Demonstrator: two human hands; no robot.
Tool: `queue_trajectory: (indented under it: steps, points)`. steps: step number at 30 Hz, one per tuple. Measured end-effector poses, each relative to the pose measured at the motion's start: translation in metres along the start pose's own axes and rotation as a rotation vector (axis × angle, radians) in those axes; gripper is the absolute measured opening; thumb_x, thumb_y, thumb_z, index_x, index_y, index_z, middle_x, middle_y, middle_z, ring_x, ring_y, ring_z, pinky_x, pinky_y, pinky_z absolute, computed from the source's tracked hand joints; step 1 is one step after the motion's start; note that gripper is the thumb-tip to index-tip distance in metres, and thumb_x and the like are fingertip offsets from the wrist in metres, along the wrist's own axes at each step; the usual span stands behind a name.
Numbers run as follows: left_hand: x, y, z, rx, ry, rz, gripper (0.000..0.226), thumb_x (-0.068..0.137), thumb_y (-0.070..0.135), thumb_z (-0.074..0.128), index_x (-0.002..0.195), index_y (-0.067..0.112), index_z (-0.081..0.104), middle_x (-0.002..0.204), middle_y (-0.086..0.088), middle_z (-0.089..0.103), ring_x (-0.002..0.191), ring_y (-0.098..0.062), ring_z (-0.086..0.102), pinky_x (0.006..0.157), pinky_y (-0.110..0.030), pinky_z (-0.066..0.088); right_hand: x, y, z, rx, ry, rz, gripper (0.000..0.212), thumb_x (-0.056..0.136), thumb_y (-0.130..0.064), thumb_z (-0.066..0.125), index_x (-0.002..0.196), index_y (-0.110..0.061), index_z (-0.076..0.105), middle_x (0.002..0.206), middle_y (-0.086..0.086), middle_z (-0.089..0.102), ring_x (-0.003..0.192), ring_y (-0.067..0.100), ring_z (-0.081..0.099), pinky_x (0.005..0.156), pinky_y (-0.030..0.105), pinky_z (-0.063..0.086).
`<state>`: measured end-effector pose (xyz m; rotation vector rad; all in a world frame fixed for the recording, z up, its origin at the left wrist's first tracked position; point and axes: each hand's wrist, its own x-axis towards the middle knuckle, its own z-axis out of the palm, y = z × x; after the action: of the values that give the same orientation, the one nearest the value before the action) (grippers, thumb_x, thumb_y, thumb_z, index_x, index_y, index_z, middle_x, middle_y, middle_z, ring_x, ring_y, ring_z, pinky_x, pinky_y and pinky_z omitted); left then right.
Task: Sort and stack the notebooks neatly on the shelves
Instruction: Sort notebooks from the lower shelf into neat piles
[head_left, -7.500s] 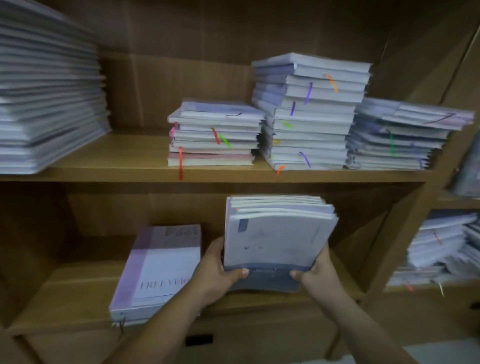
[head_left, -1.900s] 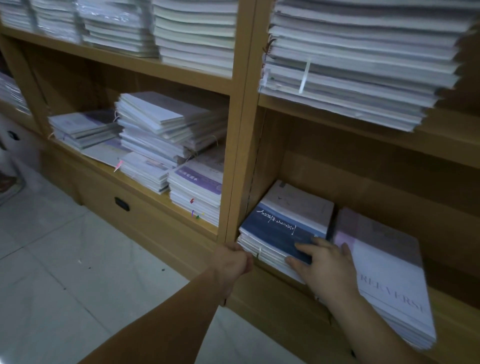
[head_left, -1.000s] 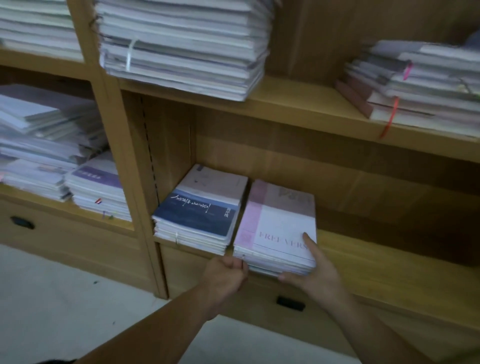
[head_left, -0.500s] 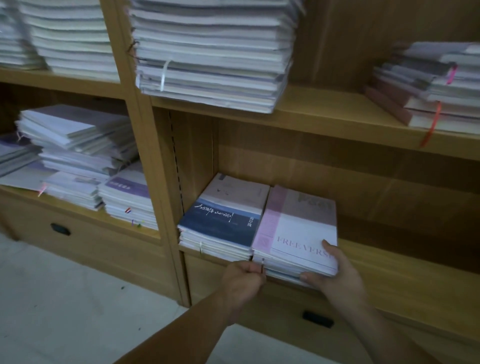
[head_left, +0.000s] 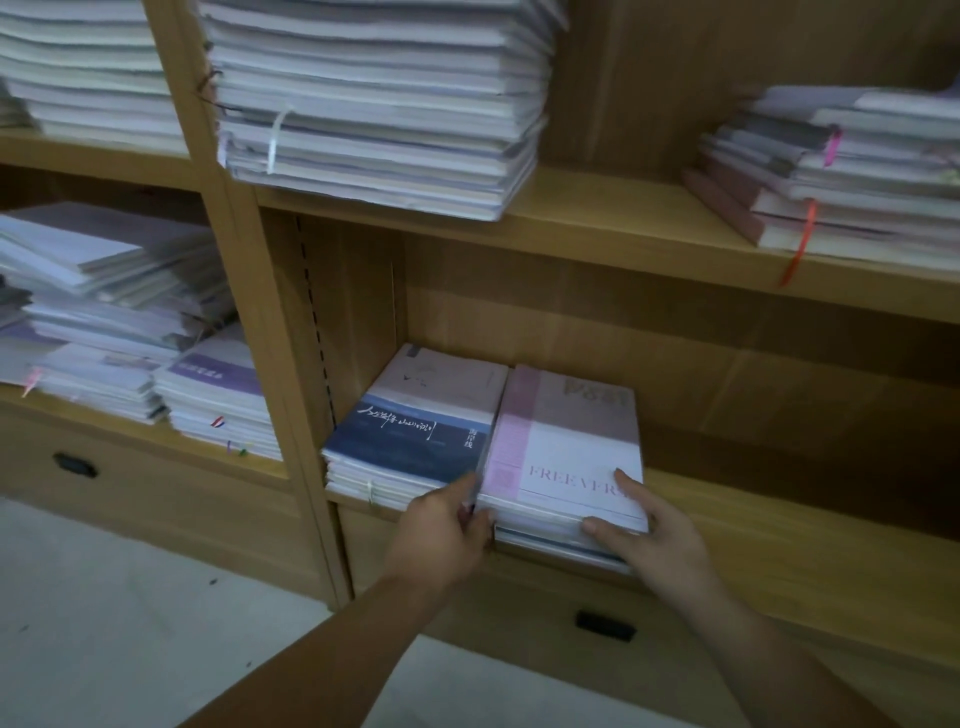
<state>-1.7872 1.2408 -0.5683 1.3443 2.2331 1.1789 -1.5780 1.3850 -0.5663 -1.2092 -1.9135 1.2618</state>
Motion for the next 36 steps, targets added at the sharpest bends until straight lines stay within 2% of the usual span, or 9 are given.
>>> queue_trajectory:
  steps: [3, 5, 7, 14, 18, 20, 22, 26, 36]
  points:
    - [0.002, -0.008, 0.0, 0.045, 0.034, 0.07, 0.03, 0.099, 0.038, 0.061, 0.128, 0.044, 0.065, 0.084, 0.017, 0.066, 0.077, 0.0, 0.06, 0.06, -0.006, 0.042, -0.001, 0.001, 0.0, -0.042, -0.002, -0.028, 0.078, 0.078, -0.031, 0.085, 0.147, -0.025, 0.05, 0.148, -0.006, 0.049, 0.127, 0.013, 0.047, 0.097, 0.021, 0.042]
    - [0.007, -0.012, 0.002, 0.118, 0.043, 0.105, 0.026, 0.099, 0.041, 0.059, 0.123, 0.038, 0.067, 0.085, 0.012, 0.067, 0.077, -0.004, 0.06, 0.064, -0.019, 0.049, -0.001, 0.001, 0.0, -0.076, 0.003, -0.041, 0.079, 0.077, -0.032, 0.086, 0.147, -0.025, 0.051, 0.151, -0.007, 0.045, 0.134, 0.015, 0.044, 0.101, 0.021, 0.04]
    - [0.008, -0.016, 0.003, 0.16, 0.042, 0.139, 0.026, 0.099, 0.044, 0.057, 0.12, 0.033, 0.068, 0.086, 0.008, 0.068, 0.077, -0.007, 0.061, 0.068, -0.026, 0.052, -0.001, 0.001, 0.001, -0.091, 0.004, -0.049, 0.08, 0.076, -0.031, 0.087, 0.146, -0.024, 0.051, 0.152, -0.007, 0.045, 0.133, 0.013, 0.043, 0.101, 0.02, 0.039]
    - [0.007, -0.016, 0.003, 0.136, 0.068, 0.196, 0.025, 0.101, 0.041, 0.055, 0.103, 0.024, 0.072, 0.083, 0.009, 0.073, 0.074, -0.006, 0.065, 0.067, -0.029, 0.054, -0.005, 0.003, 0.005, -0.089, 0.02, -0.045, 0.073, 0.079, -0.026, 0.085, 0.144, -0.026, 0.053, 0.147, -0.007, 0.047, 0.128, 0.011, 0.044, 0.093, 0.016, 0.042]
    - [-0.002, -0.013, 0.003, 0.019, 0.09, -0.02, 0.015, 0.099, 0.028, 0.06, 0.086, 0.023, 0.065, 0.069, 0.008, 0.066, 0.062, -0.004, 0.061, 0.055, -0.018, 0.044, -0.009, 0.0, 0.005, 0.018, 0.002, 0.003, 0.077, 0.077, -0.029, 0.085, 0.146, -0.028, 0.051, 0.135, -0.01, 0.052, 0.127, 0.015, 0.049, 0.102, 0.031, 0.05]
    - [-0.006, -0.021, 0.008, -0.015, -0.018, -0.177, 0.013, 0.091, 0.016, 0.064, 0.079, 0.018, 0.07, 0.065, 0.007, 0.065, 0.062, -0.011, 0.063, 0.058, -0.024, 0.052, -0.009, 0.001, 0.005, 0.001, 0.01, -0.005, 0.08, 0.075, -0.033, 0.086, 0.147, -0.028, 0.051, 0.134, -0.011, 0.052, 0.128, 0.015, 0.049, 0.105, 0.03, 0.046]
    - [-0.01, -0.025, 0.013, -0.026, -0.098, -0.262, 0.013, 0.087, 0.01, 0.063, 0.08, 0.014, 0.074, 0.064, 0.007, 0.064, 0.066, -0.014, 0.063, 0.058, -0.015, 0.05, -0.008, 0.001, 0.007, -0.023, 0.022, -0.006, 0.081, 0.074, -0.035, 0.086, 0.147, -0.028, 0.051, 0.134, -0.011, 0.052, 0.129, 0.015, 0.048, 0.101, 0.026, 0.043]
    - [-0.009, -0.022, 0.014, -0.151, -0.051, -0.261, 0.01, 0.093, 0.012, 0.068, 0.097, 0.005, 0.075, 0.081, 0.001, 0.069, 0.076, -0.007, 0.061, 0.062, 0.0, 0.04, -0.009, -0.002, 0.01, -0.013, 0.026, 0.023, 0.077, 0.075, -0.032, 0.086, 0.145, -0.03, 0.052, 0.136, -0.008, 0.052, 0.128, 0.016, 0.048, 0.101, 0.028, 0.045]
    - [-0.003, -0.024, 0.017, -0.139, -0.08, -0.263, 0.012, 0.092, 0.015, 0.067, 0.091, 0.014, 0.078, 0.087, 0.002, 0.077, 0.082, -0.006, 0.068, 0.061, -0.001, 0.043, -0.006, -0.015, 0.002, -0.145, -0.053, 0.078, 0.081, 0.077, -0.033, 0.087, 0.148, -0.031, 0.048, 0.137, -0.011, 0.047, 0.127, 0.014, 0.046, 0.099, 0.022, 0.04]
